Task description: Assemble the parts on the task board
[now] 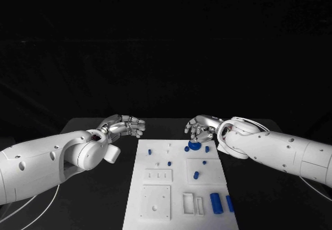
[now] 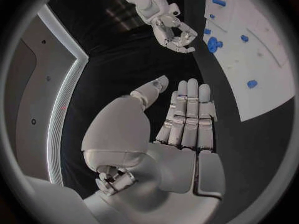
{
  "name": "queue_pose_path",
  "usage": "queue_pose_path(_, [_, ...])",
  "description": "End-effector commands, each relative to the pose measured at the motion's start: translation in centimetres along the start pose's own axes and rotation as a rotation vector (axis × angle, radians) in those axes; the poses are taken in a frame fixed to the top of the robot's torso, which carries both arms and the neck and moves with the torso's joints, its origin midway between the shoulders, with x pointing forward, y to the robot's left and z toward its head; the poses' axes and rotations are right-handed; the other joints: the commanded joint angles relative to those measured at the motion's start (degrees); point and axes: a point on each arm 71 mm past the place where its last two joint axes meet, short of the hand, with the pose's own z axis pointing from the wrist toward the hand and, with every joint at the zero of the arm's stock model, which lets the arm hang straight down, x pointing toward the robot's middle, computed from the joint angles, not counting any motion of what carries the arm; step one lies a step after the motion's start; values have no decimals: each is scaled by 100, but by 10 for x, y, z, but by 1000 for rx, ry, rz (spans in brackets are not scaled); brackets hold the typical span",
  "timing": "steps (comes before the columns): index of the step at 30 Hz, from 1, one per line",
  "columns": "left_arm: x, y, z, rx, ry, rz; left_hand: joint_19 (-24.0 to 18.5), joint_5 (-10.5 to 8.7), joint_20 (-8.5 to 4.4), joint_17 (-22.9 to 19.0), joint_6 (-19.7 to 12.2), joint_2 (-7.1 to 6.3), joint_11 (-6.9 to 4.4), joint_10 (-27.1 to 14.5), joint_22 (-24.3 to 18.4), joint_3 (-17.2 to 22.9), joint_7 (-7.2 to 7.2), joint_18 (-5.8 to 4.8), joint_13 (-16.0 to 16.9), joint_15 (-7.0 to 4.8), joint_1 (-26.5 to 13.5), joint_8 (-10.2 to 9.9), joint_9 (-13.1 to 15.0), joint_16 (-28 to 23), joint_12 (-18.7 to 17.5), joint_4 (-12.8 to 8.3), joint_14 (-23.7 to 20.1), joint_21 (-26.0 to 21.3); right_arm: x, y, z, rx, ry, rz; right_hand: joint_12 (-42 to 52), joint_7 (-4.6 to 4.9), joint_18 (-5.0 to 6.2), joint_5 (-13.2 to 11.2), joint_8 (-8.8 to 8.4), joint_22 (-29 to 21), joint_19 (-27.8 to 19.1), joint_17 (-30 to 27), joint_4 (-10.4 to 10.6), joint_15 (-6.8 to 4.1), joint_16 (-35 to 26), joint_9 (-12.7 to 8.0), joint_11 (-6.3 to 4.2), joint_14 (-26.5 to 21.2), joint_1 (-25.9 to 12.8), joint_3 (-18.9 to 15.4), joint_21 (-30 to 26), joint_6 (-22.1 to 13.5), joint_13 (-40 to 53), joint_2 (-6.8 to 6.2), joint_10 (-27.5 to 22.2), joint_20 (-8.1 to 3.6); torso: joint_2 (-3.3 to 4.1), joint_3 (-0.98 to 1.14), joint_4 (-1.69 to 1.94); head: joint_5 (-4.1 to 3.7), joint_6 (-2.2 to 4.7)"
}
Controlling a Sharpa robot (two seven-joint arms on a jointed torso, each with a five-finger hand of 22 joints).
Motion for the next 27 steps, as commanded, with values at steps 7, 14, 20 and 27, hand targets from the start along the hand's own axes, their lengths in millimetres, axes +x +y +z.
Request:
queue_pose_path(7, [5, -3, 0, 3, 34, -1, -17, 2, -35, -1, -5, 14, 14, 25, 113, 4, 48, 2, 7, -5, -70, -30, 2, 18, -42, -34, -7, 25, 3, 3, 1, 20, -28, -146, 782, -164, 860, 415, -25, 104, 20, 399, 10, -180, 617, 73, -176, 622, -167, -264, 555, 213, 1117, -47, 128, -118, 117, 4, 51, -8, -1])
queue_pose_path(14, [5, -3, 0, 1, 36, 0, -19, -3, -35, -3, -6, 14, 15, 24, 114, 7, 49, -1, 8, -4, -81, -35, 4, 18, -49, -33, -10, 25, 11, 5, 1, 23, 2, -175, 1216, -188, 860, 668, -85, -66, 172, 742, 68, -218, 1035, 76, -202, 577, -324, -239, 407, 299, 1836, 26, 74, -113, 171, -5, 68, -25, -2])
queue_pose_path(20, [6, -3, 1, 0, 36, 0, -21, -3, -35, -3, -7, 18, 16, 25, 114, 10, 50, -1, 9, -4, -86, -38, 5, 18, -53, -32, -11, 26, 13, 5, 0, 29, 21, -192, -310, -59, 860, 686, -111, -449, 508, 537, 115, -97, 963, 120, -75, 626, -411, -51, 47, 300, 954, 28, -321, -172, 216, -10, 74, -42, 4])
queue_pose_path(27, [5, -3, 0, -1, 36, 0, -23, -4, -34, -4, -9, 21, 17, 26, 114, 13, 51, -3, 10, -3, -97, -43, 6, 18, -59, -30, -13, 26, 16, 11, -2, 12, 25, -246, -1564, 69, 860, 629, -101, -698, 677, 367, 93, 131, 977, 150, 174, 630, -506, -130, -221, 335, 70, 18, -891, 10, 260, -19, 75, -56, 25])
